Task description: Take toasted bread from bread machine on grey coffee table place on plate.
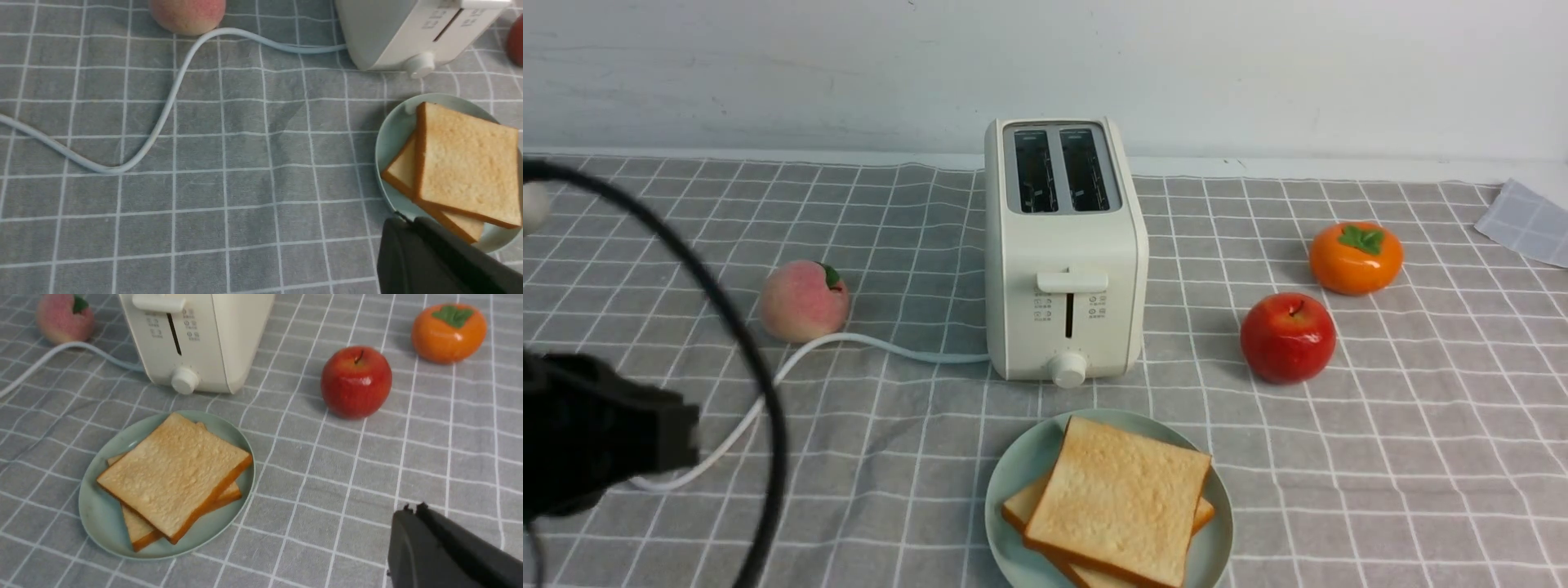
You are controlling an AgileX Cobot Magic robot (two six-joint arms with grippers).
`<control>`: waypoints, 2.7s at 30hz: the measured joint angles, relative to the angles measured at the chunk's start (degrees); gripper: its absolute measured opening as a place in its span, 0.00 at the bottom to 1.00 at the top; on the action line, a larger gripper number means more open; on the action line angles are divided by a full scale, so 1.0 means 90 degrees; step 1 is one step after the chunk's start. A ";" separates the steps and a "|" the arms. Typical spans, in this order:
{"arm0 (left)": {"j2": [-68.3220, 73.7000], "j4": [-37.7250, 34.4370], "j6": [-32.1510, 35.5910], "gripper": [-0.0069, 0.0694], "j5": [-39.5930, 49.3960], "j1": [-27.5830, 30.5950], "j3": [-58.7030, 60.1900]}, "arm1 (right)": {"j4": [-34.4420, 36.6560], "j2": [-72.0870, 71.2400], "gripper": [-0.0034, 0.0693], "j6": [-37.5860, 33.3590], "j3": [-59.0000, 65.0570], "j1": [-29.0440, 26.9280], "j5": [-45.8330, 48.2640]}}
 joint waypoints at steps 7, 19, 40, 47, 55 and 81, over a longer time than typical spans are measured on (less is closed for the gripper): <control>-0.1994 -0.0408 -0.0058 0.07 0.0040 0.0000 0.0995 | 0.0005 -0.1430 0.03 0.0005 0.1551 0.0000 -0.1040; -0.3132 -0.1152 -0.0070 0.07 0.0108 0.0000 0.1181 | 0.0005 -0.1702 0.04 0.0005 0.1907 0.0000 -0.2299; -0.3132 -0.1159 -0.0070 0.07 0.0121 0.0000 0.1181 | 0.0146 -0.1702 0.06 0.0005 0.1907 0.0000 -0.2356; -0.3132 -0.1164 -0.0070 0.07 0.0156 0.0000 0.1209 | 0.0146 -0.1702 0.06 0.0005 0.1907 0.0000 -0.2356; -0.3736 -0.0748 0.0621 0.08 -0.0855 0.0243 0.1660 | 0.0150 -0.1702 0.07 0.0005 0.1907 0.0000 -0.2356; -0.4775 -0.1749 0.3070 0.10 -0.2987 0.2859 0.5367 | 0.0150 -0.1727 0.10 0.0005 0.1907 0.0000 -0.2307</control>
